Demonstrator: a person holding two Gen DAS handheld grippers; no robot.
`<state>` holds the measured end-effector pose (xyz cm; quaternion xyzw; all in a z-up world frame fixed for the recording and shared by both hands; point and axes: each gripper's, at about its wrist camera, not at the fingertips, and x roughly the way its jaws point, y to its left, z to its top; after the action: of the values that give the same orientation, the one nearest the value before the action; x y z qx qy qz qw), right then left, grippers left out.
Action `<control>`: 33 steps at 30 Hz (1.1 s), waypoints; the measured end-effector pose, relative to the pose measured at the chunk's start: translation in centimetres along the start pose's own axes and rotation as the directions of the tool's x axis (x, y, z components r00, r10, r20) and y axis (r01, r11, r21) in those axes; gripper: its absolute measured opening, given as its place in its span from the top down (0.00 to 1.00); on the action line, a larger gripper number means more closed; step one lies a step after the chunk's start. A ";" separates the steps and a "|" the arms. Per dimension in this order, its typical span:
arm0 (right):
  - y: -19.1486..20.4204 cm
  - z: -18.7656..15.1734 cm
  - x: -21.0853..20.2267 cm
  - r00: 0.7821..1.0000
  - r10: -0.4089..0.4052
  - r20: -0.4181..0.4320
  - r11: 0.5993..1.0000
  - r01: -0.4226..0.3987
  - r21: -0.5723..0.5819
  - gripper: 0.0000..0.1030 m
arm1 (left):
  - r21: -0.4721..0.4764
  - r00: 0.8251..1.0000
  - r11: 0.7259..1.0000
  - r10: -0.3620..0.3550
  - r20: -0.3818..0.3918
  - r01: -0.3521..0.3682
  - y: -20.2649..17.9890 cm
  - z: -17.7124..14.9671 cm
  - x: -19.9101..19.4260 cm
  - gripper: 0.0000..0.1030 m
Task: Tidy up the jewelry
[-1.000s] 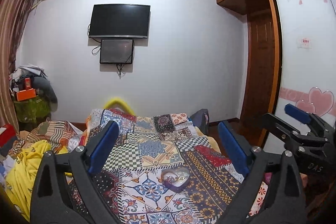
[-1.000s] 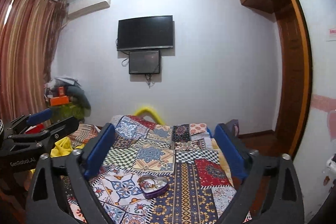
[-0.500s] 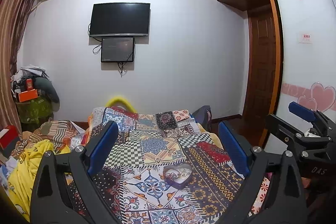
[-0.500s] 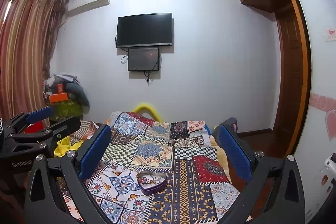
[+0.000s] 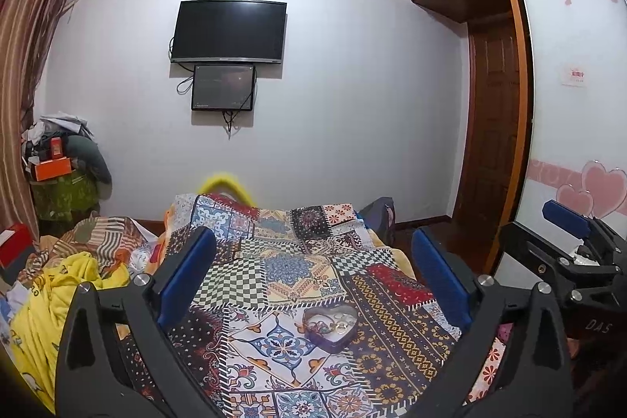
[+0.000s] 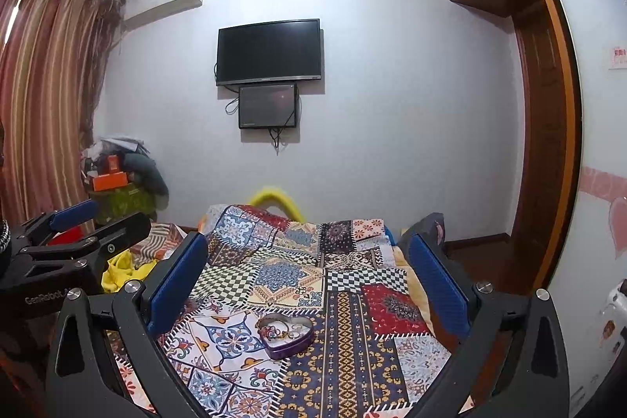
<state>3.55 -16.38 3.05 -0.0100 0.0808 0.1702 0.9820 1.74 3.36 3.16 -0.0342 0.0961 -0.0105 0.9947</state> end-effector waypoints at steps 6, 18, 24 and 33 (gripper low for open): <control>-0.2 0.0 0.0 1.000 0.002 -0.005 1.000 -0.002 0.003 0.01 | 0.002 1.000 1.000 0.007 -0.002 -0.007 -0.1 -0.1 0.2 0.01; -0.5 0.0 0.1 1.000 -0.002 -0.012 1.000 0.003 0.016 0.01 | 0.001 1.000 1.000 -0.004 -0.011 0.004 -0.2 -0.4 0.2 0.01; -0.6 0.0 0.0 1.000 -0.006 -0.007 1.000 0.006 0.021 0.01 | 0.008 1.000 1.000 -0.017 -0.002 0.017 -0.3 -0.3 0.1 0.01; -0.9 0.0 -0.1 1.000 -0.012 -0.001 0.999 0.012 0.031 0.01 | 0.035 1.000 0.999 -0.029 -0.009 0.029 -1.0 -0.4 0.2 0.01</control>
<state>3.78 -17.26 3.10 0.0049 0.0836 0.1631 0.9830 1.85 2.36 2.78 -0.0180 0.0997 -0.0267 0.9945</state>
